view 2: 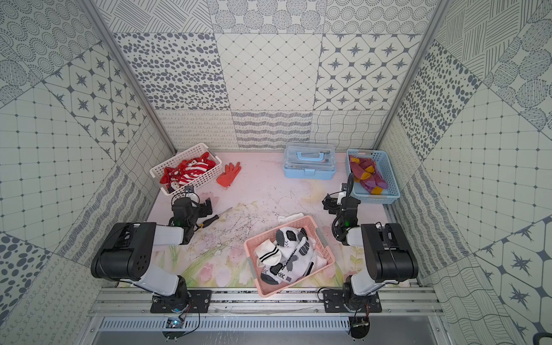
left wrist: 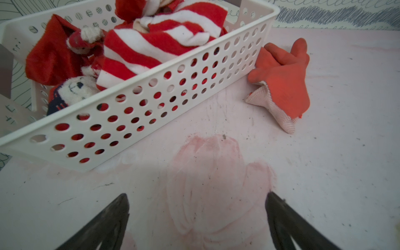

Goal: Sort the socks into the basket by color
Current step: Reset both arms

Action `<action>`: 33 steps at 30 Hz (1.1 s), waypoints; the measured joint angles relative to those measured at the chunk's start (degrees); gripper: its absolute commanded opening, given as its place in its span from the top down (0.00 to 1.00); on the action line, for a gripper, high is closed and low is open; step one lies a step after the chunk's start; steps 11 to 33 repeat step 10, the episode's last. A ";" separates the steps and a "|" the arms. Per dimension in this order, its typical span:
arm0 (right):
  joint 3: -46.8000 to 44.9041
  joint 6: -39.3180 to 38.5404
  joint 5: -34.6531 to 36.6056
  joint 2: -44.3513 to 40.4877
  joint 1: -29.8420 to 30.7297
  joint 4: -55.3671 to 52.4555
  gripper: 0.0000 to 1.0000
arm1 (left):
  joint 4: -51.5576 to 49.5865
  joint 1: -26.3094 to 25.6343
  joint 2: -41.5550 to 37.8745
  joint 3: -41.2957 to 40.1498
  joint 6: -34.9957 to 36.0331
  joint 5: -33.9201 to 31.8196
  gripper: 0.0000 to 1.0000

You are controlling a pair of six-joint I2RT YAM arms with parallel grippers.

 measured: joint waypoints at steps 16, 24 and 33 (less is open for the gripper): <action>0.00 0.00 0.00 0.00 0.00 -0.02 0.02 | -0.02 -0.13 0.00 0.02 1.42 1.55 0.02; 0.00 0.00 0.00 0.00 0.00 -0.02 0.02 | -0.02 -0.13 0.00 0.02 1.42 1.55 0.02; 0.00 0.00 0.00 0.00 0.00 -0.02 0.02 | -0.02 -0.13 0.00 0.02 1.42 1.55 0.02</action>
